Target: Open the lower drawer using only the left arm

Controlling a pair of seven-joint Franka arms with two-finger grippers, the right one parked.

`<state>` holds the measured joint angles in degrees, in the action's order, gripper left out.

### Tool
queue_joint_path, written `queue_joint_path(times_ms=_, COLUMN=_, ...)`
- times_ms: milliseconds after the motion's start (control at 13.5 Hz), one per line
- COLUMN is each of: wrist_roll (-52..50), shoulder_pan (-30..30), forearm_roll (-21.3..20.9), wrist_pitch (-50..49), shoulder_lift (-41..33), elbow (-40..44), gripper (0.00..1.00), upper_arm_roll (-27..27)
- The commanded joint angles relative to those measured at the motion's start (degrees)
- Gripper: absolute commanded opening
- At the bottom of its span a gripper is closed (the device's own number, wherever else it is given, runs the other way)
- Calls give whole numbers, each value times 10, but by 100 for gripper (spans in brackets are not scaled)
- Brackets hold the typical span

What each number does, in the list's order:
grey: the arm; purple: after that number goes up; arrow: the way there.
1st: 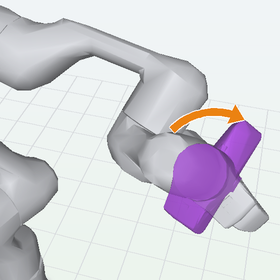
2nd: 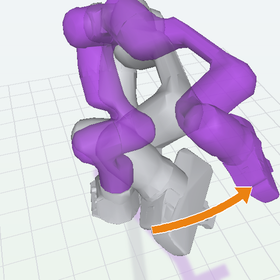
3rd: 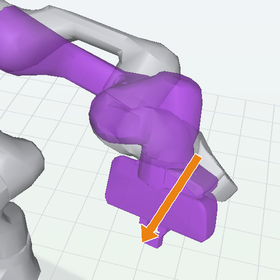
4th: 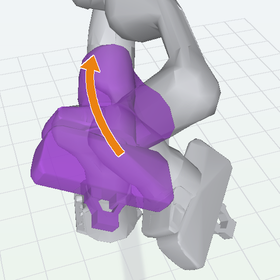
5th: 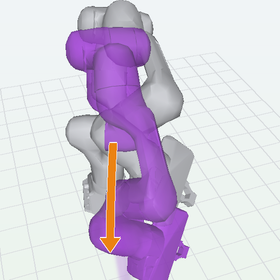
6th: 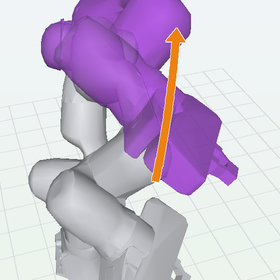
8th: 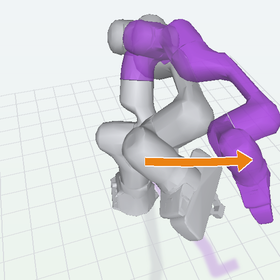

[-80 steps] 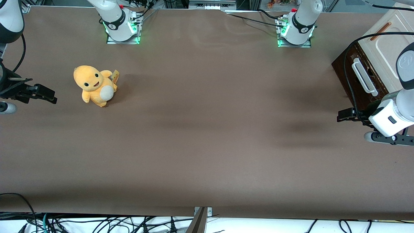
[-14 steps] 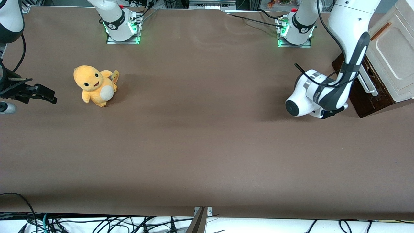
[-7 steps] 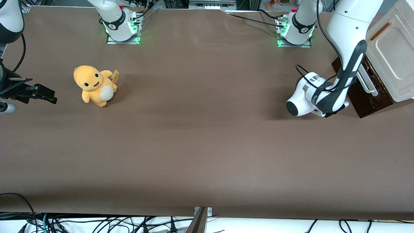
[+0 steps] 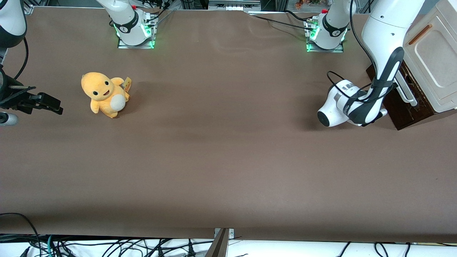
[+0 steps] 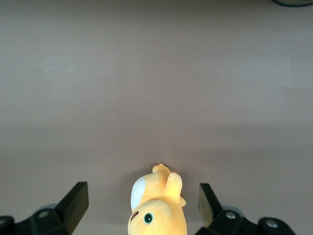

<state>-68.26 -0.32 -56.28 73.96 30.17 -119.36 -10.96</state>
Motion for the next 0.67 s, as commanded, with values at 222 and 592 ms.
queue_joint_path(times_ms=222, wrist_roll=-35, shoulder_pan=25, forearm_roll=-45, wrist_pitch=-6, shoulder_lift=25, elbow=-10, gripper=100, upper_arm_roll=-7)
queue_joint_path(times_ms=592, wrist_roll=-40, shoulder_pan=31, forearm_roll=-58, wrist_pitch=-5, shoulder_lift=32, elbow=-17, gripper=100, upper_arm_roll=-7)
